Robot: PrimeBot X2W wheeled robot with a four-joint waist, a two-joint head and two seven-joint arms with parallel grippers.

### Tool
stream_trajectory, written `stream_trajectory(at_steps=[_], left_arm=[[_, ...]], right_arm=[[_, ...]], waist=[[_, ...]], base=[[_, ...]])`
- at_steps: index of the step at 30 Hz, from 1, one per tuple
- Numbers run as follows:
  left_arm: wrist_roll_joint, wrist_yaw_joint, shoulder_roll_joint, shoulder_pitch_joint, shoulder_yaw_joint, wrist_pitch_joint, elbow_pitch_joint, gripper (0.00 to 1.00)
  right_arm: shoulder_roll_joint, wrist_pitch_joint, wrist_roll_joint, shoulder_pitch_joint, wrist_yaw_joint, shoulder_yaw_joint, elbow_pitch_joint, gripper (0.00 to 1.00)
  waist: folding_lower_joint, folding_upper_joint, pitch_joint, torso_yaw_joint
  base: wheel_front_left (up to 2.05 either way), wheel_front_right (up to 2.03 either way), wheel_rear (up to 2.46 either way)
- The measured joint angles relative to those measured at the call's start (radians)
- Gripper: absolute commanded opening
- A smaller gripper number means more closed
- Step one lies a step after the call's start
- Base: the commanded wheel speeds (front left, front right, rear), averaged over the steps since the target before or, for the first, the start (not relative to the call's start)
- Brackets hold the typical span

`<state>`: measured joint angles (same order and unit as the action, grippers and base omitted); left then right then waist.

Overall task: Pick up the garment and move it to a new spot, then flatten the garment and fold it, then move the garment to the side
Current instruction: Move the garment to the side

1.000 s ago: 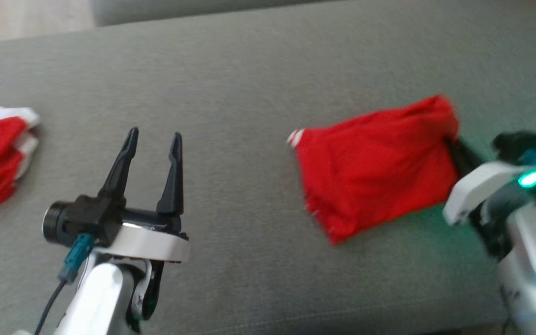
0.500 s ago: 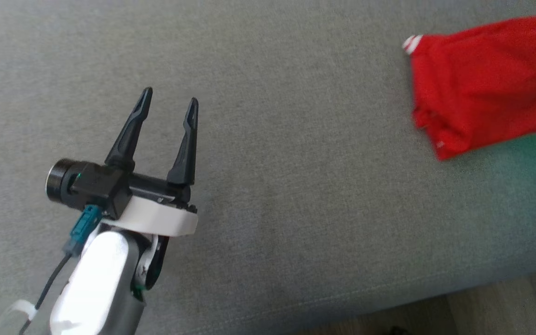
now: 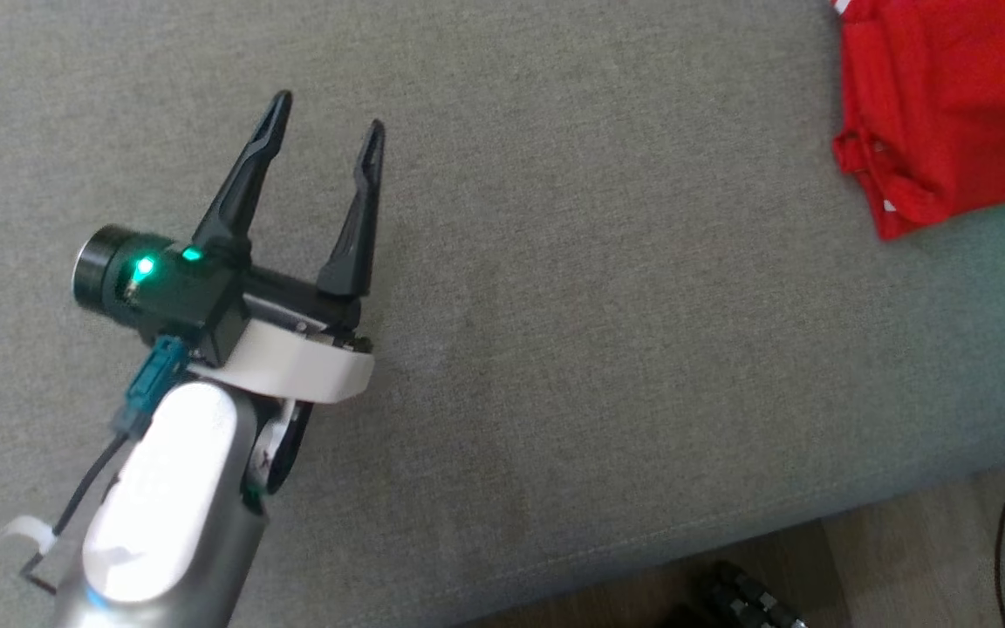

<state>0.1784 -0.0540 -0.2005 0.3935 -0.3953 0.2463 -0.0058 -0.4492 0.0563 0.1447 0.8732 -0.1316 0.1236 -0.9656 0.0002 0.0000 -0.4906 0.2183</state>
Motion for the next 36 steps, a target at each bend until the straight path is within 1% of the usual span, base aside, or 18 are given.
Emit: stream_trajectory(at_steps=[3,4,5,6,9,13,16,20,23,27,32,36], left_arm=[[0.0,0.002,0.001,0.013,-0.012,0.0,0.004,1.0],[0.0,0.002,0.001,0.017,-0.013,0.0,0.006,1.0],[0.0,0.003,0.001,0.02,-0.013,0.0,0.007,1.0],[0.0,0.003,0.001,0.023,-0.013,0.0,0.007,1.0],[0.001,0.002,0.005,0.022,-0.013,0.0,0.015,1.0],[0.002,0.002,0.009,0.021,-0.012,0.002,0.035,1.0],[0.011,0.001,0.012,0.019,-0.012,0.002,0.043,1.0],[0.022,-0.01,0.015,-0.012,-0.004,0.003,0.052,1.0],[0.037,-0.027,0.018,-0.067,0.02,0.003,0.063,1.0],[0.049,-0.054,0.019,-0.13,0.055,0.003,0.058,1.0],[0.055,-0.086,0.022,-0.192,0.106,0.007,0.038,1.0],[0.073,-0.105,0.021,-0.26,0.156,0.01,0.032,1.0]], right_arm=[[0.013,0.016,-0.052,0.027,0.0,0.043,-0.056,0.0],[0.015,0.021,-0.068,0.033,0.0,0.056,-0.074,0.13],[0.017,0.026,-0.081,0.041,0.0,0.073,-0.092,0.47],[0.018,0.033,-0.094,0.045,0.0,0.089,-0.107,1.0],[0.026,0.058,-0.133,0.056,0.0,0.124,-0.147,1.0],[0.042,0.1,-0.174,0.059,0.0,0.164,-0.163,1.0],[0.055,0.126,-0.193,0.059,0.0,0.175,-0.161,1.0],[0.107,0.17,-0.209,0.051,0.0,0.163,-0.11,1.0],[0.156,0.186,-0.206,-0.002,0.0,0.138,-0.027,1.0],[0.223,0.192,-0.17,-0.146,0.0,0.1,0.122,1.0],[0.294,0.189,-0.124,-0.346,0.0,0.051,0.349,1.0],[0.345,0.132,-0.095,-0.499,0.0,0.003,0.546,1.0]], waist=[[0.0,0.0,-0.011,-0.006],[0.0,0.0,-0.013,-0.01],[0.0,0.0,-0.015,-0.013],[0.0,0.0,-0.017,-0.017],[0.0,0.0,-0.015,-0.027],[0.0,0.0,0.005,-0.035],[-0.0001,0.0,0.023,-0.039],[-0.0001,0.0,0.072,-0.045],[-0.0001,0.0,0.117,-0.052],[-0.0002,0.0001,0.181,-0.069],[-0.0002,0.0001,0.252,-0.105],[-0.0002,0.0001,0.302,-0.14]], base=[[0.0,0.0,0.0],[0.0,0.0,0.0],[0.0,0.0,0.0],[0.0,0.0,0.0],[0.0,0.0,0.0],[0.0,0.0,0.0],[0.0,0.0,0.0],[0.0,0.0,0.0],[0.0,0.0,0.0],[0.0,0.0,0.0],[0.0,0.0,0.0],[0.0,0.0,0.0]])
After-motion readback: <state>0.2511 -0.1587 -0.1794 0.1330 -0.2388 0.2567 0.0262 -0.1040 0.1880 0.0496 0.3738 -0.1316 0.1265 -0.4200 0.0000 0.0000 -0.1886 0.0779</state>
